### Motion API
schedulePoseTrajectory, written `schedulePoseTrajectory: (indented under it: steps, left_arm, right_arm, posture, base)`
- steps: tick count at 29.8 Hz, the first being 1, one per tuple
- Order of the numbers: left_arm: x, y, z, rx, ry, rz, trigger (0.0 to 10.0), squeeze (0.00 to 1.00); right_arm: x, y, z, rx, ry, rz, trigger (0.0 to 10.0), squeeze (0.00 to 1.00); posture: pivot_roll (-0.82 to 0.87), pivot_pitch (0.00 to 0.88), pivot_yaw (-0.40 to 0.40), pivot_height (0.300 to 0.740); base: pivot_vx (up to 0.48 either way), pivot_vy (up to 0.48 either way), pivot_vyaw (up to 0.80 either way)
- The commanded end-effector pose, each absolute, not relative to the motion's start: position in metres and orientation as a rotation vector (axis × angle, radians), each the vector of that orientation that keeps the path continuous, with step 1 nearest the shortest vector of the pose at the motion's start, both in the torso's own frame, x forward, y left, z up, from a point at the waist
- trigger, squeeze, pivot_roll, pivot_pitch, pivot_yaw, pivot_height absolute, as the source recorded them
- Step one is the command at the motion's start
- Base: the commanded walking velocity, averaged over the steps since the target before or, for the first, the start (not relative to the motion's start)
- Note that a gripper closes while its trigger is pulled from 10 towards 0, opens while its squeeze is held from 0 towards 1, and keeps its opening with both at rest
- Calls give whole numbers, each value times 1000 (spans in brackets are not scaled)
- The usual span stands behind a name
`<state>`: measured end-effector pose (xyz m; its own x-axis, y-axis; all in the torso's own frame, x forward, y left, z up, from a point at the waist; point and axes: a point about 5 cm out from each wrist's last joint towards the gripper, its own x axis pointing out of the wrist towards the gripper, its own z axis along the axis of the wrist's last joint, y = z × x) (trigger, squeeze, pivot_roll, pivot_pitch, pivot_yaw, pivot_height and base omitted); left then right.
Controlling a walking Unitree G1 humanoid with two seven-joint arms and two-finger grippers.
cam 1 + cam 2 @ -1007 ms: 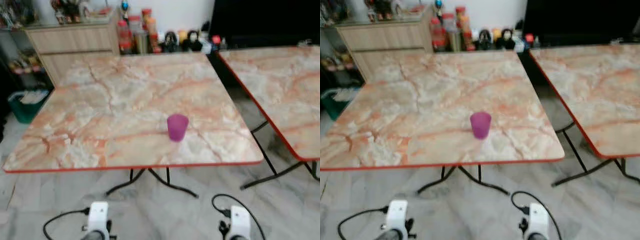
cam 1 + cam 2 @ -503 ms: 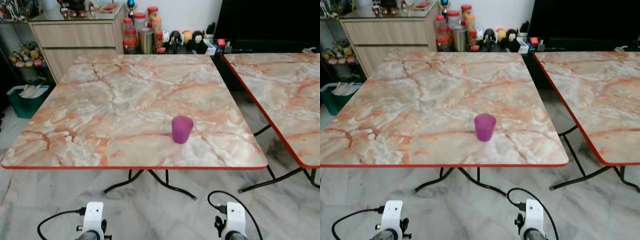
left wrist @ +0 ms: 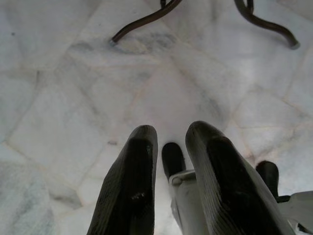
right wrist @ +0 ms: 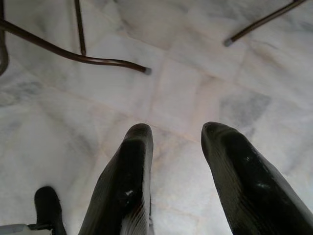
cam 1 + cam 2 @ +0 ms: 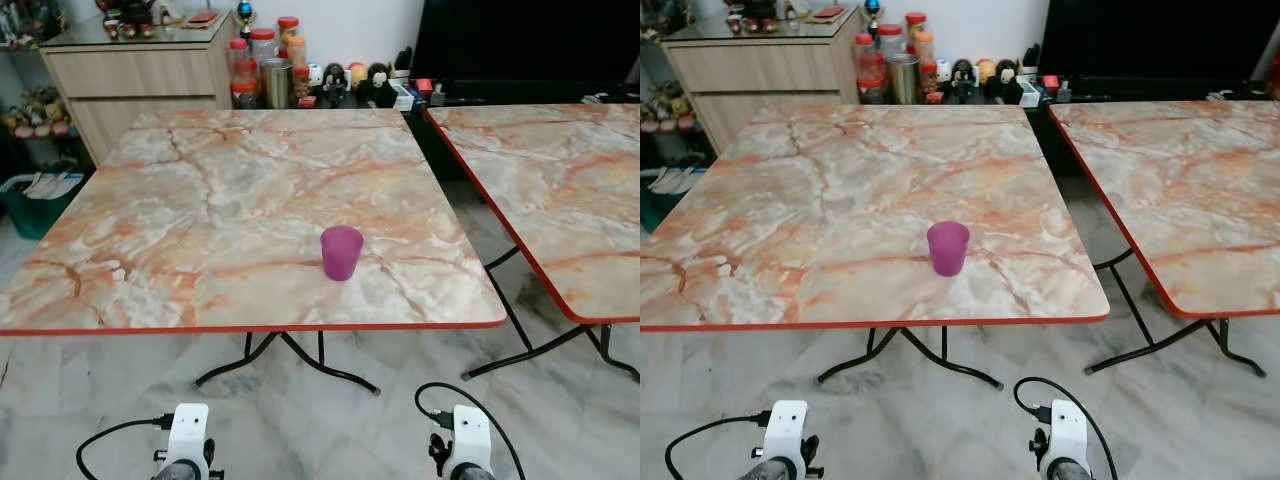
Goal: Setting the table
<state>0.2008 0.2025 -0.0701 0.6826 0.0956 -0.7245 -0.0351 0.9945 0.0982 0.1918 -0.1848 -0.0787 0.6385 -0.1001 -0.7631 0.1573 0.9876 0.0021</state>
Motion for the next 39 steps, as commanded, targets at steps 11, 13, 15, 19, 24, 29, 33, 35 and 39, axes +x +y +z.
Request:
schedulePoseTrajectory:
  steps: [11,13,15,19,24,29,33,35,39]
  left_arm:
    - [200,201,-71,86,830,65,10000,0]
    - [199,201,-72,87,832,65,10000,0]
    - [199,200,-72,86,833,66,10000,0]
    - [199,200,-72,84,832,67,10000,0]
    - [199,200,-72,78,829,73,10000,0]
    - [198,202,-72,78,832,87,10000,0]
    - [198,205,-71,79,826,104,10000,0]
    - [197,208,-71,80,822,122,10000,0]
    - [202,216,-65,61,764,189,10000,0]
  right_arm:
    - [190,-186,-80,52,875,-138,10000,0]
    - [190,-186,-80,50,876,-137,10000,0]
    - [190,-186,-79,48,876,-137,10000,0]
    - [190,-186,-80,46,877,-136,10000,0]
    - [190,-186,-80,42,877,-133,10000,0]
    - [191,-185,-79,41,875,-130,10000,0]
    - [191,-185,-79,39,875,-127,10000,0]
    - [191,-184,-79,38,875,-126,10000,0]
    - [190,-184,-80,38,877,-124,10000,0]
  posture:
    - [73,0,-28,740]
    - [72,0,-29,740]
    - [71,0,-30,740]
    - [74,0,-34,740]
    - [76,0,-36,740]
    - [78,0,-37,740]
    - [83,0,-39,740]
    - [85,0,-39,740]
    - [85,0,-39,740]
  base:
    - [0,-293,0]
    - [0,-326,0]
    - [0,-326,0]
    - [0,-326,0]
    - [0,-306,0]
    - [0,0,0]
    - [0,0,0]
    - [0,0,0]
    - [0,0,0]
